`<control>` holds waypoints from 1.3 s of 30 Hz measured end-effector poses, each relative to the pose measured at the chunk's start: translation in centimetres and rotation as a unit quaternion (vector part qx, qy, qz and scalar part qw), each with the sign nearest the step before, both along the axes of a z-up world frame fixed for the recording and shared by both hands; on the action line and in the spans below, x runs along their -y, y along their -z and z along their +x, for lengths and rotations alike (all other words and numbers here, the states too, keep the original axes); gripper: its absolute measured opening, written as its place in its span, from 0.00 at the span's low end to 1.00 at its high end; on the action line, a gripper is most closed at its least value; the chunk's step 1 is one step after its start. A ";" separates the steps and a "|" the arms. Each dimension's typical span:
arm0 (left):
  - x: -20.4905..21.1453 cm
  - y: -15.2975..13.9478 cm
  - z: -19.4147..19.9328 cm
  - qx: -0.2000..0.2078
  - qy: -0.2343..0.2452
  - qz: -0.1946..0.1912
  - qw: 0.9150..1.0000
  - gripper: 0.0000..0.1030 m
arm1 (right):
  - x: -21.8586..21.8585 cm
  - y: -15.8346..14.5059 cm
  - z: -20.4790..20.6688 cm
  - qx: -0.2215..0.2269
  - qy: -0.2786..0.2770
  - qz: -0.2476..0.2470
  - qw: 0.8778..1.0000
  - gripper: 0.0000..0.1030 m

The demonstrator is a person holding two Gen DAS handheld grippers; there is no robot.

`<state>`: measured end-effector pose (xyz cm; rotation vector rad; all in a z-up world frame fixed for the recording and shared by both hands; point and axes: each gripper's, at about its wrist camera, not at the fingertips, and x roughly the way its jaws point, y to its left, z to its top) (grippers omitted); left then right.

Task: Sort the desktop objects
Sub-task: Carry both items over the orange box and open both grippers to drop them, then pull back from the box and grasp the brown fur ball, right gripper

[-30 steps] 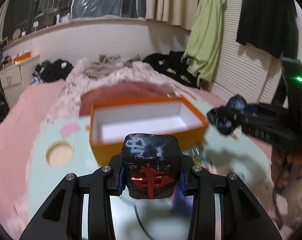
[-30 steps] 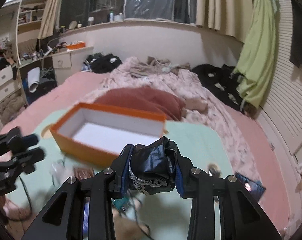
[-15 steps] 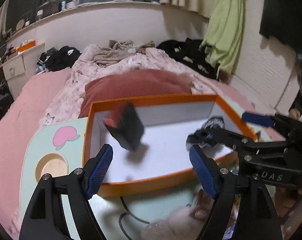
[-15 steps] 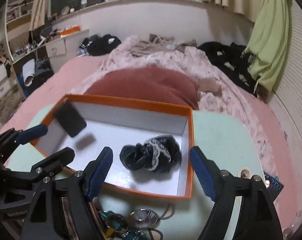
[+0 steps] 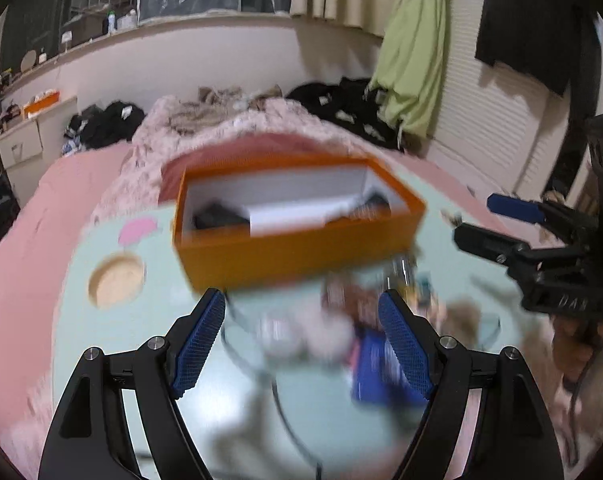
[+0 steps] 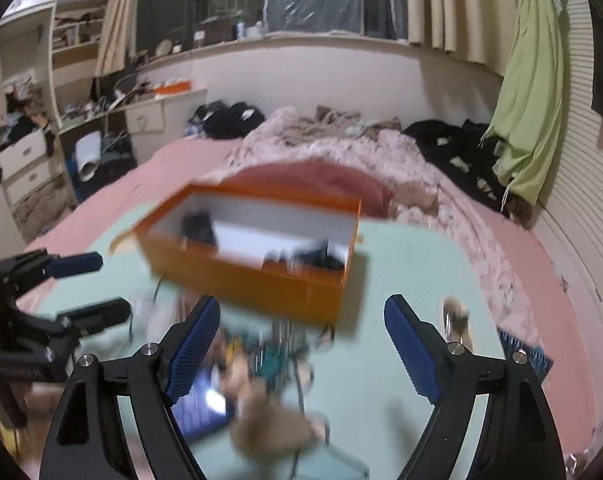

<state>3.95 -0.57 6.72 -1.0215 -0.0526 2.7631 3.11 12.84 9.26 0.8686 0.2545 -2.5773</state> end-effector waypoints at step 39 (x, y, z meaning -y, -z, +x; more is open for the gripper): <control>-1.5 6.1 2.0 0.081 -0.005 -0.044 0.996 1.00 | -0.5 6.3 1.8 0.041 -0.030 0.041 0.998 1.00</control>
